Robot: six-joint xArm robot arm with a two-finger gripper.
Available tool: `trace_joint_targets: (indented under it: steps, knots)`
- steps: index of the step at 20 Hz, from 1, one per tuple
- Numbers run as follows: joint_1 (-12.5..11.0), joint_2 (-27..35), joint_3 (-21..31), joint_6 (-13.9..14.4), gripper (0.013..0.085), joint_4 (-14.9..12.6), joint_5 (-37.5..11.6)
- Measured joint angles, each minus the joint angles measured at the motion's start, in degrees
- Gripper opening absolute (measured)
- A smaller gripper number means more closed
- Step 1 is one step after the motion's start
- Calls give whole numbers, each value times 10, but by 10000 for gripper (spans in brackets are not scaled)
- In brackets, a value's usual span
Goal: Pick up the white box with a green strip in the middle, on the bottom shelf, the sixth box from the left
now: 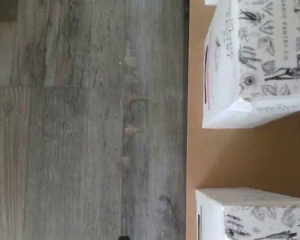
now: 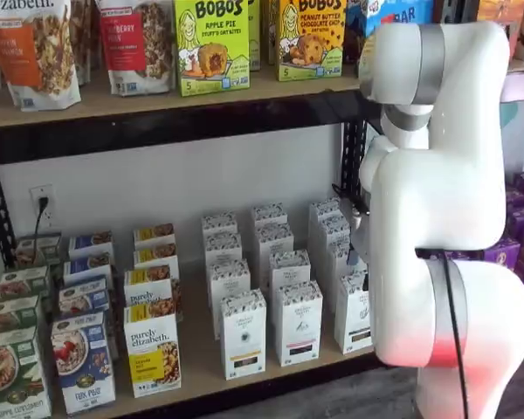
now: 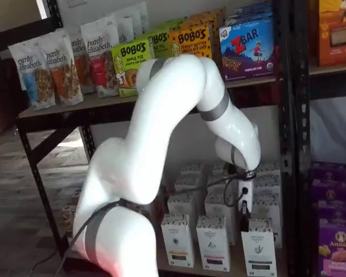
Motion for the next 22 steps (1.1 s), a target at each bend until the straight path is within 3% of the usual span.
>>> trace_joint_targets:
  steps: [17, 22]
  knots:
    - [0, 96, -115, 32, 850, -37, 9]
    - [2, 129, -155, 57, 850, -65, 18]
